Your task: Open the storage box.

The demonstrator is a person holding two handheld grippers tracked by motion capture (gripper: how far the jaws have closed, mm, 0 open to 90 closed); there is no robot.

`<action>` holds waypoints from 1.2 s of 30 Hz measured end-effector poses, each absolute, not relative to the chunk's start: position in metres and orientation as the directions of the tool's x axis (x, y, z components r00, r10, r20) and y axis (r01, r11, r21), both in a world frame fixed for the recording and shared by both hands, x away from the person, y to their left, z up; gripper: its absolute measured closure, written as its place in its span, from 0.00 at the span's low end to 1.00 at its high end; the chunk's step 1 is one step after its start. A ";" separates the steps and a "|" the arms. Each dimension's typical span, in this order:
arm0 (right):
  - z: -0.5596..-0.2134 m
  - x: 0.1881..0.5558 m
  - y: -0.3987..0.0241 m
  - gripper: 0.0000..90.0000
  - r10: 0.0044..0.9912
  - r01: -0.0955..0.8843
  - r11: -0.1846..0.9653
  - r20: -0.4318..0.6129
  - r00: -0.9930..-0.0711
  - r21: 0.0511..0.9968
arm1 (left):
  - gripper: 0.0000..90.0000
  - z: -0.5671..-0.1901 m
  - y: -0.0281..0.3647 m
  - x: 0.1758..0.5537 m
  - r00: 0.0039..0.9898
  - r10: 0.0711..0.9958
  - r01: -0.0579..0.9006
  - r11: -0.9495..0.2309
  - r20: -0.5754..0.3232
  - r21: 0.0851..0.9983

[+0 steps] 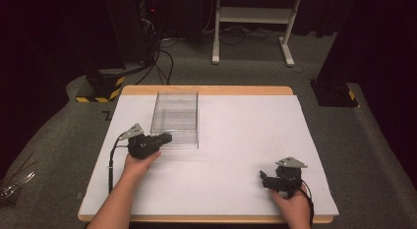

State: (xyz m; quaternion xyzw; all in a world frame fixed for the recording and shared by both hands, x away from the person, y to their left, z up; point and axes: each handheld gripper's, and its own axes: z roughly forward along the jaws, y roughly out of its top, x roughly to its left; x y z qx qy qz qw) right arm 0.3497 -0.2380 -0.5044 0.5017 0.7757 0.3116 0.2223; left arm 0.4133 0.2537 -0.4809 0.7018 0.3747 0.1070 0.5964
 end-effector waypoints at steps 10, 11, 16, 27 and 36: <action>-0.504 0.350 -0.238 0.12 0.917 0.640 0.303 -0.033 -0.398 0.707 | 0.88 -0.482 0.255 0.405 0.713 0.635 0.392 -0.011 -0.296 0.920; -0.504 0.350 -0.238 0.12 0.917 0.639 0.302 -0.032 -0.398 0.707 | 0.88 -0.482 0.256 0.404 0.716 0.633 0.389 -0.011 -0.295 0.921; -0.504 0.350 -0.238 0.12 0.917 0.639 0.303 -0.032 -0.398 0.707 | 0.88 -0.484 0.257 0.396 0.727 0.618 0.384 -0.007 -0.298 0.923; -0.504 0.350 -0.238 0.12 0.917 0.640 0.302 -0.032 -0.398 0.707 | 0.89 -0.486 0.257 0.380 0.742 0.601 0.375 -0.004 -0.297 0.927; -0.504 0.350 -0.238 0.12 0.917 0.639 0.303 -0.032 -0.398 0.707 | 0.89 -0.487 0.258 0.367 0.757 0.582 0.371 -0.008 -0.297 0.929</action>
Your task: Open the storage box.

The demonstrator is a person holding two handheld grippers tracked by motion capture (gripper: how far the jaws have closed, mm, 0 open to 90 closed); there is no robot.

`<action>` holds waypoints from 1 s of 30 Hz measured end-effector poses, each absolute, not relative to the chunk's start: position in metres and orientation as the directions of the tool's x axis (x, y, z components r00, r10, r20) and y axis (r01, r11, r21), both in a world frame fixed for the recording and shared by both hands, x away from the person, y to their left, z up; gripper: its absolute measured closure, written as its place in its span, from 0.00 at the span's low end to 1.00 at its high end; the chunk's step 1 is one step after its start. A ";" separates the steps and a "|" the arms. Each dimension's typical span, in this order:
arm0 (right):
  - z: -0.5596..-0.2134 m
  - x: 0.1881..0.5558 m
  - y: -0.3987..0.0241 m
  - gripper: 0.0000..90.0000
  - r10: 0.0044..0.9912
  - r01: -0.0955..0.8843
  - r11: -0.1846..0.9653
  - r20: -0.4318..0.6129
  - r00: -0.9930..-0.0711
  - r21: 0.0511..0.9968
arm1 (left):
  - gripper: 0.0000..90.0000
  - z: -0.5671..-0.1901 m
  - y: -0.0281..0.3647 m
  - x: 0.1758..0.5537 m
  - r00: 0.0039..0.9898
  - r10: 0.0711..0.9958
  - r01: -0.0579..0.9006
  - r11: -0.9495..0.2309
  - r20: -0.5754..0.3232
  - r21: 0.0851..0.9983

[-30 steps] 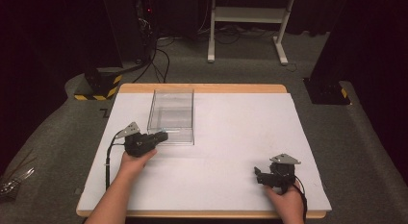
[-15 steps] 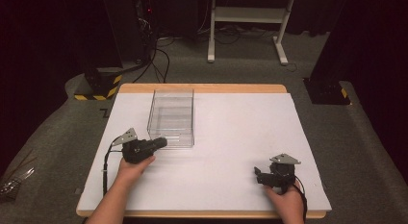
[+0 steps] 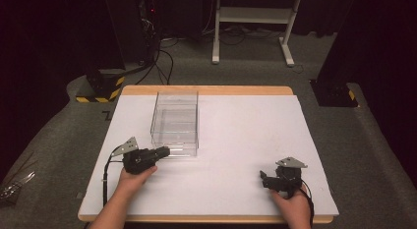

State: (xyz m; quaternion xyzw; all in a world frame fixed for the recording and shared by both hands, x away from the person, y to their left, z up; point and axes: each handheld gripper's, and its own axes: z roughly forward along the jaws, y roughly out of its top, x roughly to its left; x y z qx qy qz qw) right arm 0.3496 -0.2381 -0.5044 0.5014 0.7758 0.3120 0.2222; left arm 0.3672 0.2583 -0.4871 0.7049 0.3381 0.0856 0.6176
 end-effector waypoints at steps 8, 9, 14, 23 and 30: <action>-0.504 0.350 -0.238 0.13 0.917 0.639 0.302 -0.032 -0.398 0.707 | 0.90 -0.486 0.259 0.357 0.766 0.573 0.374 -0.028 -0.291 0.927; -0.504 0.350 -0.238 0.13 0.917 0.639 0.302 -0.032 -0.398 0.707 | 0.90 -0.485 0.259 0.356 0.766 0.575 0.372 -0.032 -0.287 0.928; -0.504 0.350 -0.238 0.13 0.917 0.639 0.303 -0.032 -0.399 0.707 | 0.91 -0.485 0.259 0.348 0.770 0.572 0.372 -0.041 -0.284 0.927; -0.504 0.350 -0.238 0.12 0.917 0.640 0.302 -0.031 -0.398 0.707 | 0.92 -0.485 0.262 0.335 0.776 0.563 0.371 -0.045 -0.283 0.927; -0.504 0.350 -0.238 0.13 0.917 0.640 0.302 -0.032 -0.398 0.707 | 0.93 -0.485 0.262 0.322 0.788 0.550 0.368 -0.061 -0.276 0.928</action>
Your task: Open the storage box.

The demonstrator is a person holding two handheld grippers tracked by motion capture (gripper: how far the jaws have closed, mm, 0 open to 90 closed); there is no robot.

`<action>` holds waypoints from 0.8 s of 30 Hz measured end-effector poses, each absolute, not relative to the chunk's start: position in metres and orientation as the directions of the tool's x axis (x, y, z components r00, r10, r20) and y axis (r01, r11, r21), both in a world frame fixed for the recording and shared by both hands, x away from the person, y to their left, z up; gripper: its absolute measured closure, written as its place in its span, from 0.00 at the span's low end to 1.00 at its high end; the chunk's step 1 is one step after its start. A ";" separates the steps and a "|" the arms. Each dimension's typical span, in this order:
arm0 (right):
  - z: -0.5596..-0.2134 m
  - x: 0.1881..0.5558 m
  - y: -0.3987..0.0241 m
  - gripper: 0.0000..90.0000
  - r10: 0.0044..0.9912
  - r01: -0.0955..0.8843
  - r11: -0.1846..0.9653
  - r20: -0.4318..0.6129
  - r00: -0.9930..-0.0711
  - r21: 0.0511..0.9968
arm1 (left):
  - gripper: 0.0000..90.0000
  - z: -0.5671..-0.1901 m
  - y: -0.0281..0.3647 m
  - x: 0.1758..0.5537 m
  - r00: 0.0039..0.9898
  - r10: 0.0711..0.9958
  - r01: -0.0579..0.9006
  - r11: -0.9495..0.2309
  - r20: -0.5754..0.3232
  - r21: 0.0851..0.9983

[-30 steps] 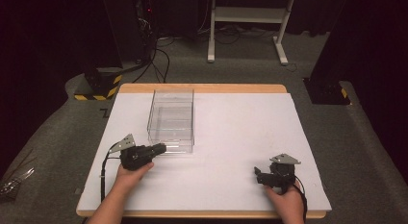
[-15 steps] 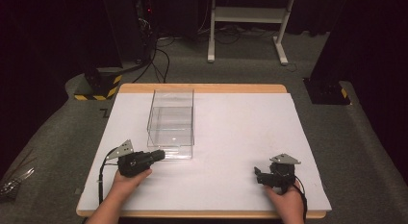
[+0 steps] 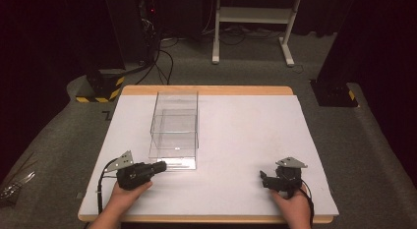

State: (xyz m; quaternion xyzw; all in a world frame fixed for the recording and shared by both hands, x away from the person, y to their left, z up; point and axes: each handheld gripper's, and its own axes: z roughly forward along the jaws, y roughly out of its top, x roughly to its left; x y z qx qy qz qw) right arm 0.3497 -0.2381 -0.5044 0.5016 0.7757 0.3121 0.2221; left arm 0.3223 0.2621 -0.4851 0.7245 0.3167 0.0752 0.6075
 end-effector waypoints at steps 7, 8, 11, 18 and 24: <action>-0.504 0.350 -0.238 0.13 0.917 0.640 0.302 -0.031 -0.398 0.707 | 0.93 -0.486 0.261 0.311 0.802 0.528 0.376 -0.079 -0.281 0.923; -0.504 0.350 -0.238 0.13 0.917 0.640 0.302 -0.031 -0.398 0.707 | 0.93 -0.486 0.260 0.309 0.804 0.522 0.378 -0.081 -0.284 0.922; -0.504 0.350 -0.238 0.13 0.917 0.640 0.302 -0.032 -0.398 0.707 | 0.94 -0.486 0.259 0.305 0.810 0.514 0.378 -0.092 -0.282 0.921; -0.504 0.350 -0.238 0.13 0.917 0.639 0.302 -0.032 -0.398 0.707 | 0.94 -0.487 0.260 0.293 0.825 0.486 0.379 -0.099 -0.288 0.920; -0.504 0.350 -0.238 0.13 0.917 0.639 0.302 -0.032 -0.398 0.707 | 0.94 -0.489 0.264 0.287 0.833 0.470 0.378 -0.094 -0.293 0.921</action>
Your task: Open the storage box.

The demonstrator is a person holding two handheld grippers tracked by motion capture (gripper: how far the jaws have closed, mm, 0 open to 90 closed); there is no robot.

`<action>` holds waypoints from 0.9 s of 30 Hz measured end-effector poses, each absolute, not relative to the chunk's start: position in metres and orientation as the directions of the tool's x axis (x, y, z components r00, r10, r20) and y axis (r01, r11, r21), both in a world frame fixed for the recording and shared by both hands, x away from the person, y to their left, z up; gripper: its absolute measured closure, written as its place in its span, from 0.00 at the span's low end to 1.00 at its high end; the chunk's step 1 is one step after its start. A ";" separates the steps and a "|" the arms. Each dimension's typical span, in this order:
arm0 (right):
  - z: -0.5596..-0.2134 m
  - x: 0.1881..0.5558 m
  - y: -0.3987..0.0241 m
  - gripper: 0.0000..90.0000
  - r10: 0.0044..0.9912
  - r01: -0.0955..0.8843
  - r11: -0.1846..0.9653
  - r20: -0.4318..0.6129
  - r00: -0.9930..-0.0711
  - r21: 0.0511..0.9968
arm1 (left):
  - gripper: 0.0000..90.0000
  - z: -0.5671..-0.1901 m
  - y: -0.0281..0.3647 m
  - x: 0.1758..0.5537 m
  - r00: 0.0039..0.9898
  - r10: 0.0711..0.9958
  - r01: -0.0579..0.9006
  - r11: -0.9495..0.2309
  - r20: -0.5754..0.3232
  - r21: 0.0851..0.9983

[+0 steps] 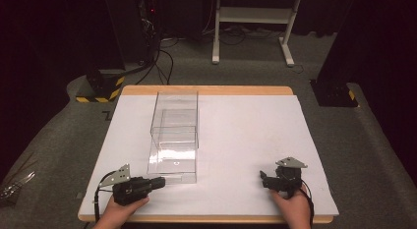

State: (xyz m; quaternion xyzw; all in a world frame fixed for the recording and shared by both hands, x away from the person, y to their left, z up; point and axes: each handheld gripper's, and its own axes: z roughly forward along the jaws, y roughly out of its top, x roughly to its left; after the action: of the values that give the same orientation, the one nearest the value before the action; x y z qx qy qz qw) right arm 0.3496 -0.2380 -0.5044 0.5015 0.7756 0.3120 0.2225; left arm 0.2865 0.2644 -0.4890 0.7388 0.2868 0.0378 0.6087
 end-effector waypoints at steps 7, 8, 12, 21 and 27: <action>-0.504 0.350 -0.238 0.13 0.917 0.639 0.302 -0.032 -0.398 0.707 | 0.94 -0.490 0.268 0.281 0.840 0.458 0.372 -0.096 -0.291 0.923; -0.504 0.350 -0.238 0.13 0.917 0.639 0.302 -0.032 -0.398 0.707 | 0.94 -0.490 0.267 0.280 0.842 0.455 0.371 -0.098 -0.290 0.924; -0.504 0.350 -0.238 0.13 0.917 0.639 0.302 -0.032 -0.398 0.707 | 0.93 -0.489 0.266 0.279 0.842 0.459 0.369 -0.107 -0.284 0.923; -0.504 0.350 -0.238 0.13 0.917 0.639 0.302 -0.032 -0.398 0.707 | 0.81 -0.482 0.270 0.275 0.837 0.492 0.344 -0.133 -0.239 0.929; -0.504 0.350 -0.238 0.13 0.917 0.639 0.302 -0.032 -0.398 0.707 | 0.85 -0.476 0.279 0.273 0.842 0.487 0.324 -0.112 -0.232 0.939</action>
State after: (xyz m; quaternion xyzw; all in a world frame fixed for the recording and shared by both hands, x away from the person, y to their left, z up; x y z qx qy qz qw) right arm 0.3496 -0.2380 -0.5044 0.5016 0.7756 0.3120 0.2223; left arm 0.2730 0.2788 -0.4756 0.7427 0.2730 0.0670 0.6078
